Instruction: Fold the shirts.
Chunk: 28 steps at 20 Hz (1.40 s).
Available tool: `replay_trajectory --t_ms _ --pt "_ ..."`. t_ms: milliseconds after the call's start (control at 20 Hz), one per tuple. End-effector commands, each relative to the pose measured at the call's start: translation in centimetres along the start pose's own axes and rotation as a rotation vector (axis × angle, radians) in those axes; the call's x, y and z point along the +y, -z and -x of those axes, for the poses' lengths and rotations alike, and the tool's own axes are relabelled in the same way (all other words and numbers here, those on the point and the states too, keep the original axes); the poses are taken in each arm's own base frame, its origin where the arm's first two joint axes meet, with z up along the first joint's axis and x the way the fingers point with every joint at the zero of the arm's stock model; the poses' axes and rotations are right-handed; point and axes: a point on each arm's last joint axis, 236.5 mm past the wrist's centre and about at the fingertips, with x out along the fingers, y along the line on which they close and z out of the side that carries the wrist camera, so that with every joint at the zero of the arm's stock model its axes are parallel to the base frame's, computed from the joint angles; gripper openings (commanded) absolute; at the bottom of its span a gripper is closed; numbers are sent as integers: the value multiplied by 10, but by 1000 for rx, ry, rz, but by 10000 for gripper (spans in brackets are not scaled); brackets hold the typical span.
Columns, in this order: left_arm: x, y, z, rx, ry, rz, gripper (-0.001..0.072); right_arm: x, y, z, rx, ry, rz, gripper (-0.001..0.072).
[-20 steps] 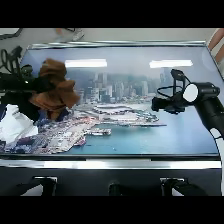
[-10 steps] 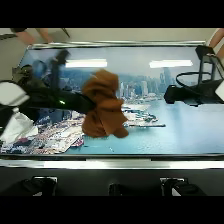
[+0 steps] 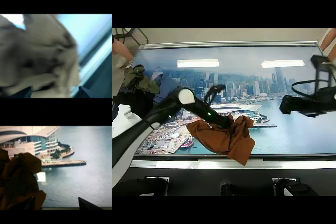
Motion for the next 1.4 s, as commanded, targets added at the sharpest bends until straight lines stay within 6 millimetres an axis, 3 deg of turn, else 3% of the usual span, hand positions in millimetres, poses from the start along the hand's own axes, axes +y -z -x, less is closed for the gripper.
replay_trajectory --t_ms 0,50,150,250,350,500,550,750,800,950,1050,1100,1250,1350 --pt "90 7 63 -4 -180 129 708 39 45 -61 269 -176 22 635" --pt "115 20 76 6 -187 215 708 50 63 -82 349 -236 21 667" --pt "154 62 79 68 -186 354 708 58 102 -116 499 -298 -4 698" --pt "182 109 64 126 -172 476 708 54 137 -138 613 -299 -41 690" --pt "200 134 43 108 -139 584 708 48 157 -147 656 -294 -39 690" --pt "215 123 18 -45 -71 710 687 46 165 -154 663 -289 -55 690" --pt "219 118 12 -79 -66 730 644 47 167 -154 667 -290 -57 690" --pt "224 95 -10 -151 -44 766 644 47 166 -156 661 -288 -61 691" --pt "224 93 -15 -148 -44 766 605 46 165 -157 656 -285 -63 691" --pt "222 96 -27 -122 -45 762 351 42 167 -171 625 -264 -99 692" --pt "223 97 -27 -120 -45 764 91 47 175 -183 616 -285 -157 692" --pt "221 97 -27 -114 -41 757 28 50 183 -189 629 -299 -178 691" --pt "213 100 -25 -91 -24 726 29 78 207 -199 680 -376 -161 690" --pt "207 104 -24 -67 -8 705 29 92 210 -210 660 -379 -145 687"
